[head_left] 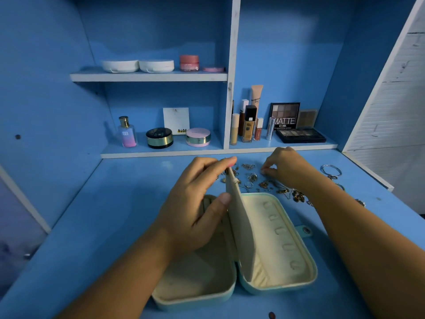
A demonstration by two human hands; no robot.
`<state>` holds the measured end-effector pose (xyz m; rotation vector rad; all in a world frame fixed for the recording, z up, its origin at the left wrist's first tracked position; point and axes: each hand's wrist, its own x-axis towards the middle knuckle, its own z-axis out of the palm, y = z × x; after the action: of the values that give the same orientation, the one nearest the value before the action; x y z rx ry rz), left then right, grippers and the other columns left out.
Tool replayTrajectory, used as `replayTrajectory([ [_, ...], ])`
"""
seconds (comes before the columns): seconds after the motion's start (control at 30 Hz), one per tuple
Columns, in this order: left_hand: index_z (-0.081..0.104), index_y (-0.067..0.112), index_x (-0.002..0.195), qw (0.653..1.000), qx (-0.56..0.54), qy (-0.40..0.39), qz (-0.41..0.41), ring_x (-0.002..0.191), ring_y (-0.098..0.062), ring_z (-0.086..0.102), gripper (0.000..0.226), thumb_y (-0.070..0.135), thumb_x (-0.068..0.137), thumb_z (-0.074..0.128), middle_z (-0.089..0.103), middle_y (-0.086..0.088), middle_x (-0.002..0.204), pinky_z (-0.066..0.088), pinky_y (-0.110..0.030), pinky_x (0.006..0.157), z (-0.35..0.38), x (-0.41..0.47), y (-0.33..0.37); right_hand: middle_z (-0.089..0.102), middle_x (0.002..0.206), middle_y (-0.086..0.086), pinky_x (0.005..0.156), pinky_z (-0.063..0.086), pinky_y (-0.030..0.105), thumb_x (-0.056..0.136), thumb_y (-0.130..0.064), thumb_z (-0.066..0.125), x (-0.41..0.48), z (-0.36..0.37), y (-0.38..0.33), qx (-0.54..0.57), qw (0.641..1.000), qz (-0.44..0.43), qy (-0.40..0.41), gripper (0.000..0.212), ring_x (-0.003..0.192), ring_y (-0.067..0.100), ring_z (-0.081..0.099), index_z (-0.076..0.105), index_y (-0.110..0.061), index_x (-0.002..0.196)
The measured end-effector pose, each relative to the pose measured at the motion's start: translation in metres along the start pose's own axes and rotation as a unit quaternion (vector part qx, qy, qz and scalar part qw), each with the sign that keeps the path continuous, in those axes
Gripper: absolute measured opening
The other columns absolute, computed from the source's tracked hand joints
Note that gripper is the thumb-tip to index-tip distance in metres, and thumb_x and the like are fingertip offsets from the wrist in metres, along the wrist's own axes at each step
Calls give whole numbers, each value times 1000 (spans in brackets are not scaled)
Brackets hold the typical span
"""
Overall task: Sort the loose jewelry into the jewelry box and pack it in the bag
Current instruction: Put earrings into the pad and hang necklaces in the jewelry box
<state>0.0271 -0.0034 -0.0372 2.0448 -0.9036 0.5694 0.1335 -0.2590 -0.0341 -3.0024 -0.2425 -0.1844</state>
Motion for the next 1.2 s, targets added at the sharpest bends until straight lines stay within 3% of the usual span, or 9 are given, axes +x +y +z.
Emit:
replayTrajectory([
  [0.27, 52, 21, 137, 999, -31, 29, -21, 118, -15, 54, 45, 35, 96, 41, 56, 3, 120, 42, -25, 96, -1, 1, 1, 57, 107, 10, 88, 47, 39, 88, -29, 61, 5, 9, -4, 18, 1000, 20, 10, 18, 102, 28, 50, 74, -17, 94],
  [0.53, 56, 18, 132, 997, -50, 51, -30, 112, -17, 58, 42, 35, 96, 42, 60, 0, 116, 43, -23, 91, 0, 3, 0, 48, 118, 10, 96, 34, 43, 93, -23, 47, 6, 13, -14, -69, 995, 73, -18, 28, 113, 29, 40, 61, -10, 113],
  [0.6, 58, 18, 131, 996, -62, 54, -37, 111, -17, 59, 47, 47, 98, 42, 61, 0, 115, 44, -23, 90, -1, 3, 2, 48, 118, 9, 95, 34, 42, 94, -26, 46, -1, 6, -16, -54, 997, 47, -3, 27, 112, 28, 39, 60, -12, 112],
  [0.7, 59, 27, 128, 994, -74, 54, -65, 113, -15, 59, 59, 69, 89, 44, 61, 7, 115, 44, -20, 90, -1, 4, 9, 52, 107, 0, 89, 41, 35, 94, -29, 52, -24, -14, -23, 91, 994, -49, 32, 12, 104, 19, 46, 62, -23, 95],
  [0.8, 59, 33, 124, 989, -96, 46, -100, 117, -15, 57, 54, 66, 81, 57, 60, 12, 116, 46, -26, 93, 1, 5, 17, 53, 94, -15, 76, 46, 23, 90, -30, 58, -52, -25, -42, 165, 972, -148, -71, 8, 86, 4, 54, 62, -31, 83],
  [0.9, 60, 31, 124, 983, -119, 32, -134, 118, -16, 57, 52, 55, 78, 61, 60, 13, 117, 47, -31, 94, 1, 4, 21, 49, 84, -14, 67, 47, 23, 87, -30, 61, -60, -20, -57, 132, 964, -188, -130, 19, 72, 6, 53, 53, -35, 70],
  [1.07, 57, 34, 126, 977, -139, 20, -159, 118, -13, 56, 54, 54, 76, 62, 59, 14, 118, 46, -30, 95, 1, 2, 28, 44, 77, -14, 58, 41, 19, 83, -26, 60, -63, -21, -59, 53, 977, -168, -119, 31, 64, 9, 56, 45, -33, 58],
  [1.2, 53, 39, 128, 971, -163, 6, -175, 118, -14, 57, 59, 53, 73, 65, 60, 12, 122, 47, -40, 98, 5, 3, 30, 50, 75, -10, 56, 42, 19, 84, -22, 59, -66, -23, -63, 44, 982, -142, -115, 30, 63, 11, 60, 47, -30, 58],
])
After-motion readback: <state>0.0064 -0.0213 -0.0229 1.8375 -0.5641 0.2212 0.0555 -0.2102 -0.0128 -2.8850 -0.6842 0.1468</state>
